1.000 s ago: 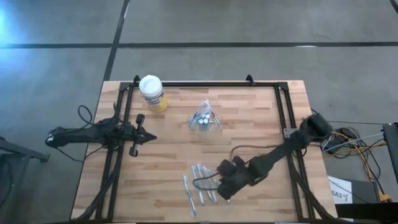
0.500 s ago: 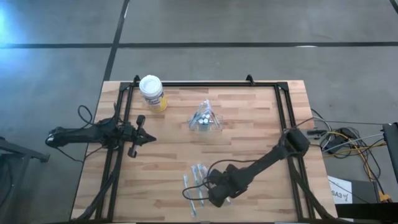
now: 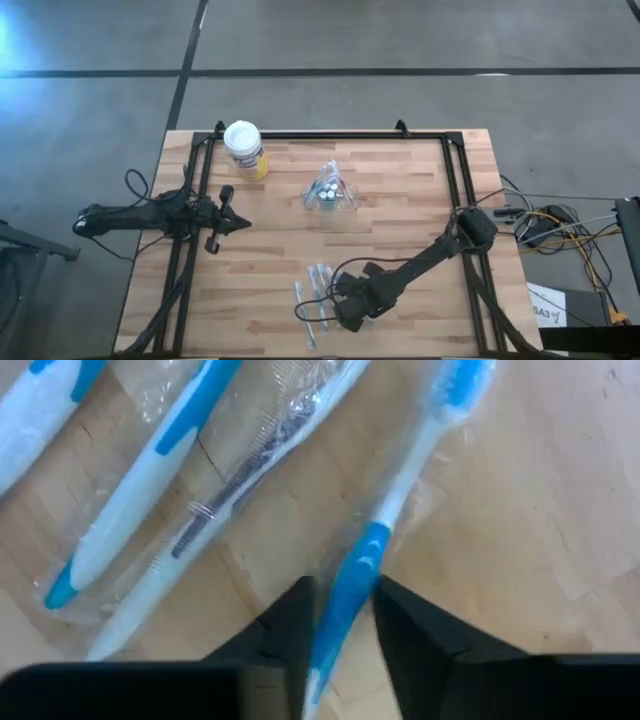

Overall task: Pick & Place toothbrushing station
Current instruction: Put the blue toothbrush into the left section of the transparent organizer

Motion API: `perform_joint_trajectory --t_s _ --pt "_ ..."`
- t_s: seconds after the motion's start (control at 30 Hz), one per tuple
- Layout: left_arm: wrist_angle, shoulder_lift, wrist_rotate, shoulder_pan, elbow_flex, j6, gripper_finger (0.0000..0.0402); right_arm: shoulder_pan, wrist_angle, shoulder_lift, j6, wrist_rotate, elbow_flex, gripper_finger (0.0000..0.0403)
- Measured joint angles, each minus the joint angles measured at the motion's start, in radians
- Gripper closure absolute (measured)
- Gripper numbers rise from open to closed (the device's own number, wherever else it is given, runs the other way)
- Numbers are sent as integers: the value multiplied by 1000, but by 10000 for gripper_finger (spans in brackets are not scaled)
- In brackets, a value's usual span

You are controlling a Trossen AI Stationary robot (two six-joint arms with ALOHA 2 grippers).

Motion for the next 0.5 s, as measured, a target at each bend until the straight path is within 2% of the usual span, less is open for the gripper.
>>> perform_joint_trajectory --t_s 0.17,0.37,0.5 --pt "0 0 0 0 0 0 381 1 -17 -13 -30 21 -4 383" --pt "0 1 0 0 0 20 385 1 -82 -56 -13 115 -3 385" --pt "1 4 0 0 0 -6 394 20 -74 -112 -50 262 -3 385"
